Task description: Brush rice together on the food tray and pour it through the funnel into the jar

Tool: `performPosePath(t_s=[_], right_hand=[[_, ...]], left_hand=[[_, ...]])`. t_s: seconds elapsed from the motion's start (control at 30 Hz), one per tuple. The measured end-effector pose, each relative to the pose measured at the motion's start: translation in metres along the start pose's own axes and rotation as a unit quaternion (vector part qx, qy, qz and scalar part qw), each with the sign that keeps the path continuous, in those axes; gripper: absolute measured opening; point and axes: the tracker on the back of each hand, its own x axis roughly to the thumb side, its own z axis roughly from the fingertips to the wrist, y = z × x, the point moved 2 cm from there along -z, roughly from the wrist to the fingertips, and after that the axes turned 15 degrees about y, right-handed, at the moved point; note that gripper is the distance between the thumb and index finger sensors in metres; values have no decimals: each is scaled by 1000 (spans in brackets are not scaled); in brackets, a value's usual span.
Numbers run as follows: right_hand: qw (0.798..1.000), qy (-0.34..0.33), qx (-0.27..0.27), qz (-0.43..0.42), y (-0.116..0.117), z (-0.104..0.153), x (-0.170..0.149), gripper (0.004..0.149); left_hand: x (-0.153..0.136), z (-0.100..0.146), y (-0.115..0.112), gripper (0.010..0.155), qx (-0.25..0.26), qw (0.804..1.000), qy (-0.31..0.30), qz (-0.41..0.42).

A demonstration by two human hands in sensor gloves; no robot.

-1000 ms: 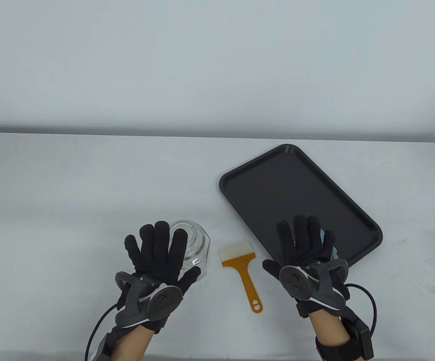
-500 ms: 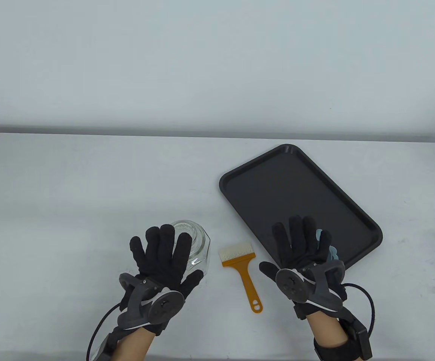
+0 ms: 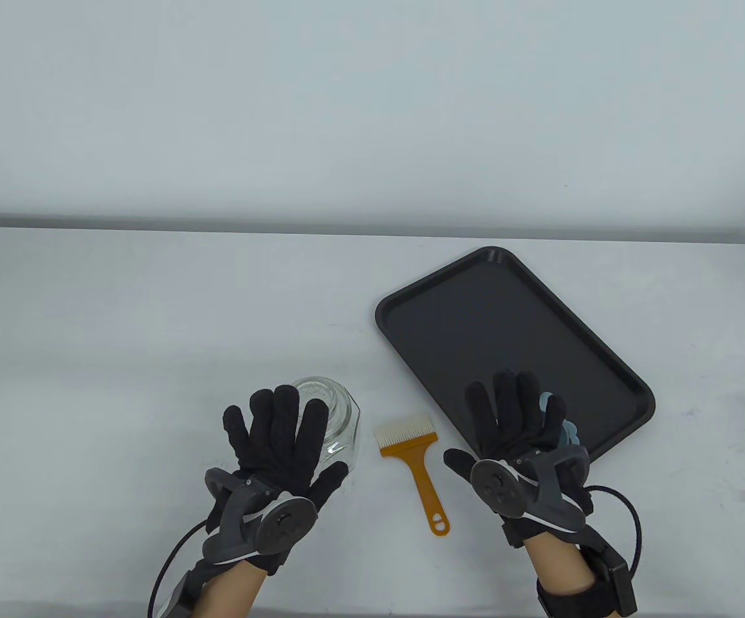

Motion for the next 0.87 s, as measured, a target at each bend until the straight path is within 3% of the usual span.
performPosePath(t_s=[0.87], right_hand=[[1000,6,7,7,2,-1,0,89]], left_hand=[[2,0,-2,85,-10,1000,-3,6]])
